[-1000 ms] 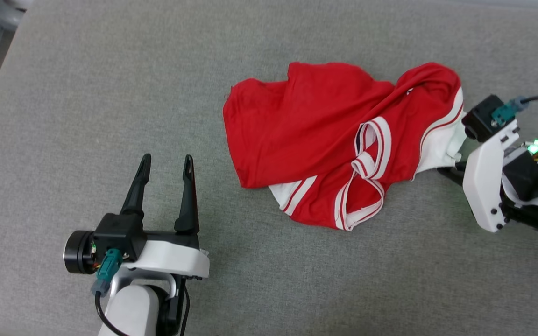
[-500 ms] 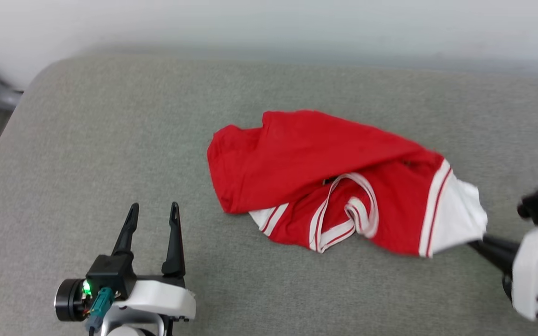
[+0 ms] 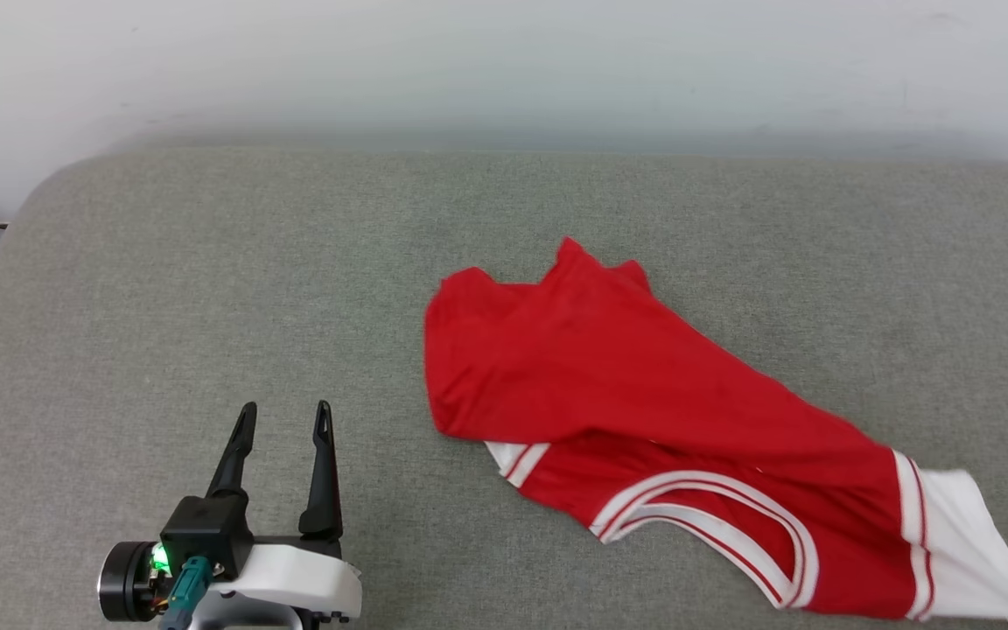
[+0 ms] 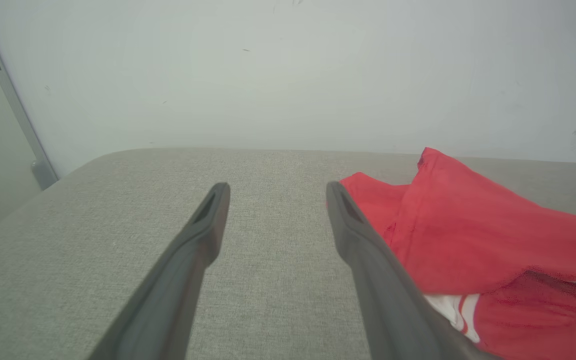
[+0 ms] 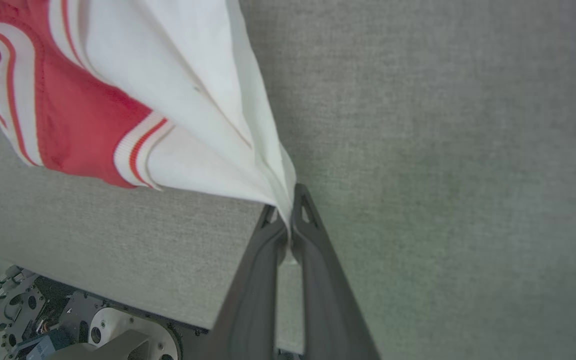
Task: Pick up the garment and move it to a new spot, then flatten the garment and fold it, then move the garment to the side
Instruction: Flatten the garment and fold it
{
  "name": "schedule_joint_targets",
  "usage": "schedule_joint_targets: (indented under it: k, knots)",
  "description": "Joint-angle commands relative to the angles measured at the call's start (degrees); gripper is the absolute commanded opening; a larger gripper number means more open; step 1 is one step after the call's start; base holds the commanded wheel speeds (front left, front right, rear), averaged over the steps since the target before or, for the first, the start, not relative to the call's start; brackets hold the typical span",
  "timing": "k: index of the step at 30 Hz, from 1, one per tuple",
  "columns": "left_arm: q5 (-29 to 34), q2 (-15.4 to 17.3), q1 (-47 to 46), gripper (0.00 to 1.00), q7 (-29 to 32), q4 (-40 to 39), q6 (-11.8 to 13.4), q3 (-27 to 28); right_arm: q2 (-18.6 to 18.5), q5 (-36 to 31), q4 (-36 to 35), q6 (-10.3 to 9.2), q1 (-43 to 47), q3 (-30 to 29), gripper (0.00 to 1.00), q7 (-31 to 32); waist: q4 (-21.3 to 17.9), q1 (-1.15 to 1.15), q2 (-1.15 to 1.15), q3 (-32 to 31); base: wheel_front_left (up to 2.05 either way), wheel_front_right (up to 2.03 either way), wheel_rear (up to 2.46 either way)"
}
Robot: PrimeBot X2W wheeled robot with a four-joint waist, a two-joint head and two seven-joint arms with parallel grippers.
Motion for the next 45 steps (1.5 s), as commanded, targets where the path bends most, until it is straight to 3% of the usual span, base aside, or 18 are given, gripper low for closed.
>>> schedule_joint_targets:
  k: [1, 7, 8, 9, 15, 21, 25, 27, 30, 36, 45]
  knots:
    - [0.1, 0.0, -0.2, 1.0, -0.2, 0.2, -0.1, -0.2, 0.8, -0.1, 2.4, -0.04, 1.9, -0.8, 0.0, 0.4, 0.2, 0.01, 0.0, 0.1, 0.0, 0.0, 0.0]
    - [0.3, -0.1, 0.0, 1.0, -0.2, 0.5, -0.2, 0.0, 4.2, -2.9, 6.1, -0.07, 2.0, -2.9, 0.0, -1.5, 0.4, 0.01, 0.0, 0.1, 0.0, 0.0, 0.0]
    - [0.4, -0.1, 0.1, 1.0, -0.2, 0.5, -0.2, 0.1, 4.5, -3.8, 6.0, -0.07, 1.5, -3.5, 0.37, -2.5, 0.4, 0.01, 0.0, -0.1, 0.0, 0.0, 0.0]
    - [0.4, 0.0, 0.3, 1.0, -0.2, 0.6, -0.3, 0.3, 4.5, -5.0, 5.7, -0.07, 1.0, -4.0, 1.0, -3.6, 0.3, 0.01, 0.0, -0.2, 0.0, 0.0, 0.0]
    - [0.7, 0.0, 0.9, 1.0, -0.2, 0.9, -0.3, 0.7, 5.2, -9.8, 3.3, -0.05, 0.3, -8.4, 1.0, -9.3, 0.1, 0.01, 0.0, -1.4, 0.0, 0.0, 0.0]
    - [0.7, 0.0, 1.4, 1.0, -0.2, 0.4, -0.4, 0.8, 6.1, -16.3, -2.5, -0.06, 1.7, -18.0, 1.0, -14.5, -0.1, 0.01, 0.0, -1.9, 0.0, 0.0, 0.0]
    - [1.0, 0.0, 1.6, 1.0, -0.2, 0.2, -0.5, 1.1, 9.1, -23.1, -8.3, -0.04, 1.6, -25.1, 1.0, -16.0, -0.3, 0.01, 0.0, -2.0, 0.0, 0.0, 0.0]
    - [1.2, 0.0, 1.4, 1.0, -0.2, 0.1, -0.7, 1.0, 12.4, -28.5, -13.8, -0.04, 0.1, -29.1, 1.0, -15.2, -0.2, 0.01, 0.0, -1.9, 0.0, 0.0, 0.0]
    - [1.2, 0.0, 0.7, 1.0, -0.2, 0.0, -0.9, 0.6, 15.2, -32.8, -19.6, -0.04, -2.9, -30.8, 1.0, -13.0, 0.2, 0.01, 0.0, -1.2, 0.0, 0.0, 0.0]
    - [1.3, 0.0, -1.3, 1.0, -0.2, -0.6, -0.9, -0.4, 15.3, -36.4, -26.2, -0.04, -14.3, -24.5, 1.0, -4.9, 1.7, 0.01, 0.0, 1.8, 0.0, 0.0, 0.0]
    - [-0.1, 0.0, -5.6, 1.0, -0.2, -1.2, -0.3, -3.3, 8.4, -31.9, -23.4, -0.05, -37.6, 1.0, 1.0, 15.6, 5.3, 0.01, 0.0, 8.6, 0.0, 0.0, 0.0]
